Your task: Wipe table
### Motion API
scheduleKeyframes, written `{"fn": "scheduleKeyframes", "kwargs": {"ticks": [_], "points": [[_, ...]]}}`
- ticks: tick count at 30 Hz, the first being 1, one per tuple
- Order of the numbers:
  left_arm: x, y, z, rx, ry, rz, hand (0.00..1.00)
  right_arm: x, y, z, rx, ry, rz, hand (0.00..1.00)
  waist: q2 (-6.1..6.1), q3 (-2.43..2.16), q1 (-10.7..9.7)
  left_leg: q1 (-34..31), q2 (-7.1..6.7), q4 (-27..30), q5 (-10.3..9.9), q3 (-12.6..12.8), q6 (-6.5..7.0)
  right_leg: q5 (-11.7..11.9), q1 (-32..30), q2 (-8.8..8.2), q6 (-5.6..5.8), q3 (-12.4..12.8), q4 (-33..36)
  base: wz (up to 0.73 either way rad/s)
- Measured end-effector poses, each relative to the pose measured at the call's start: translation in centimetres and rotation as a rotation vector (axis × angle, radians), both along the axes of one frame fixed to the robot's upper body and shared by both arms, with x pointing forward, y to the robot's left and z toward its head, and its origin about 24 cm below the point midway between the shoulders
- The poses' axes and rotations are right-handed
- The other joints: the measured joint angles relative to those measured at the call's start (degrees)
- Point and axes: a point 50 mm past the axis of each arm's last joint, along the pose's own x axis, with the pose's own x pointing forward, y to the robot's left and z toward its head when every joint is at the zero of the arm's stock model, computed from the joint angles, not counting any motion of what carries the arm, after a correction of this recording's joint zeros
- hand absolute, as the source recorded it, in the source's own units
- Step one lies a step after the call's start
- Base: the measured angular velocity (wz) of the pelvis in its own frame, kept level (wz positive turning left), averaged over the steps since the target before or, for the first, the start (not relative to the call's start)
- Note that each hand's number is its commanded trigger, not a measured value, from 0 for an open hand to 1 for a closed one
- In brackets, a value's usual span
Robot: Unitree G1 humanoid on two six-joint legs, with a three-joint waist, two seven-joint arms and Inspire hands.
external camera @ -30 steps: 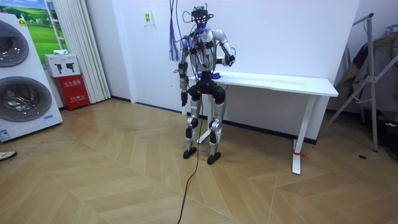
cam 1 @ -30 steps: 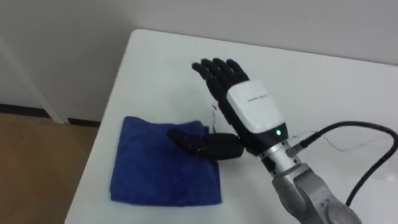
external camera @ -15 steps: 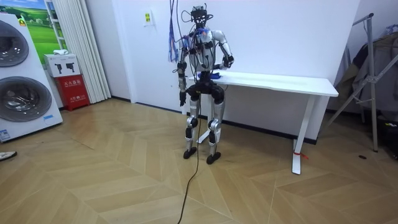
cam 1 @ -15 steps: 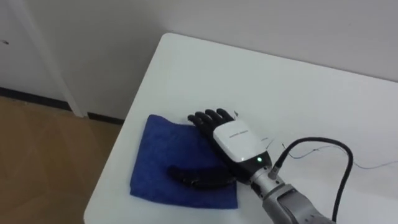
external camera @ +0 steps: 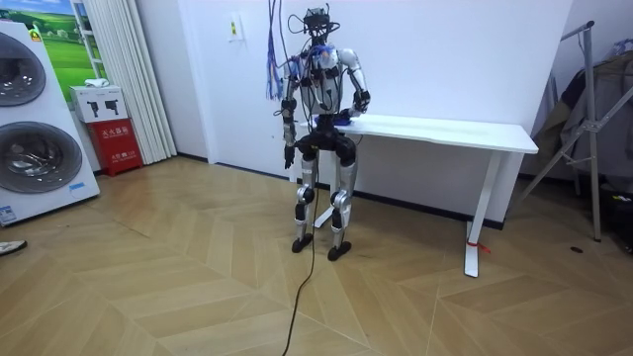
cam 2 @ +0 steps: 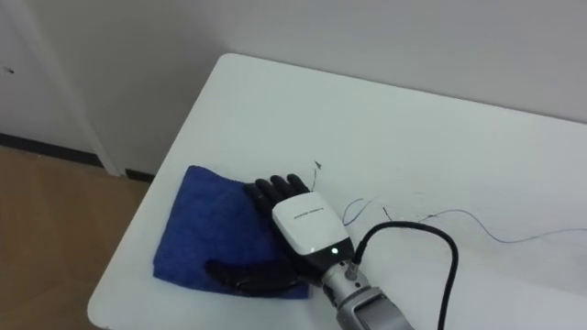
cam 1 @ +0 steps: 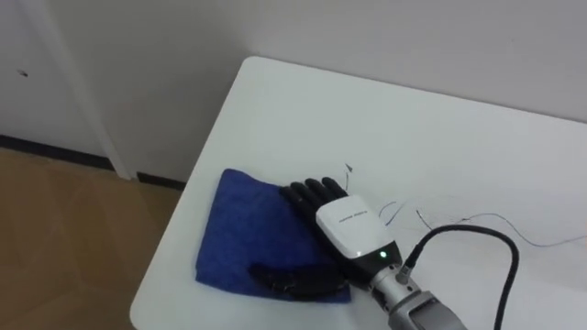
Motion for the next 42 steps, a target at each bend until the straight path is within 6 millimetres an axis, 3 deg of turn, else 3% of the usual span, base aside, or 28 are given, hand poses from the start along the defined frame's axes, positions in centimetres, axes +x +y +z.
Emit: {"fn": "scheduleKeyframes", "kwargs": {"ticks": [2, 3, 4, 5, 18, 30, 35, 38, 42], "points": [[-0.1, 0.0, -0.1, 0.003, 0.008, 0.003, 0.0, -0.1, 0.0, -0.1, -0.002, 0.004, 0.0, 0.0, 0.05, 0.07, 0.02, -0.01, -0.02, -0.01, 0.0, 0.0, 0.0, 0.0, 0.01, -0.04, 0.0, -0.06, 0.01, 0.0], [-0.2, 0.0, -0.1, 0.004, 0.014, 0.004, 0.0, -0.2, 0.0, -0.1, 0.0, 0.008, -0.001, 0.1, 0.09, 0.14, 0.0, -0.02, -0.04, -0.03, 0.0, -0.01, 0.0, 0.0, 0.01, -0.05, 0.0, -0.03, 0.0, 0.0], [-0.2, 0.1, -0.1, 0.006, 0.017, -0.001, 0.0, -0.3, 0.0, -0.2, 0.003, 0.014, -0.004, 0.67, 0.05, 0.19, -0.04, -0.02, -0.04, -0.08, 0.0, -0.05, 0.0, 0.0, 0.01, -0.05, 0.0, -0.01, -0.01, 0.0], [-0.2, 0.1, -0.1, 0.006, 0.016, -0.001, 0.0, -0.4, -0.1, -0.3, 0.006, 0.021, -0.006, 1.0, 0.03, 0.23, -0.04, -0.03, -0.04, -0.09, 0.0, -0.07, 0.01, 0.0, 0.01, -0.04, 0.0, 0.0, -0.01, 0.0], [-0.6, 0.0, -0.2, 0.027, 0.028, -0.004, 0.0, 0.4, 0.2, 0.4, 0.12, -0.065, -0.051, 1.0, -1.12, 0.74, -0.72, 0.13, -0.28, -0.04, -0.3, -0.27, 0.43, -0.08, 0.67, -0.23, 0.11, -0.29, -0.2, 0.01], [-1.3, 0.3, -0.3, 0.017, 0.093, 0.019, 0.0, 0.8, 0.1, 0.4, 0.171, -0.031, -0.071, 1.0, -0.3, 0.89, -0.58, 0.93, -0.57, 0.04, -0.36, -0.98, 0.53, -0.21, 1.84, -0.56, 0.31, -0.9, -0.19, 0.03], [-1.1, -0.1, -0.2, -0.011, 0.069, 0.065, 0.0, 2.4, 0.0, 0.9, 0.147, 0.006, -0.069, 1.0, 0.11, 0.75, -0.07, 1.12, -0.61, 0.13, -0.3, -0.64, 0.59, -0.21, 1.82, -0.63, 0.31, -0.82, -0.08, -0.03], [-1.0, -0.3, 0.0, -0.019, 0.046, 0.089, 0.0, 3.9, -1.0, 1.0, 0.111, 0.007, -0.101, 1.0, 0.38, 0.65, -0.04, 1.13, -0.78, 0.38, -0.26, -0.85, 0.64, -0.21, 2.05, -0.78, 0.31, -0.64, -0.05, 0.04], [-2.3, 0.5, 0.0, -0.004, 0.07, 0.13, 0.0, 5.6, -4.9, 0.2, 0.098, 0.037, -0.288, 1.0, 0.42, 0.67, -0.17, 1.46, -1.21, 0.87, -0.22, -2.33, 0.73, -0.33, 3.27, -1.24, 0.51, -2.06, -0.17, 0.19]]}}
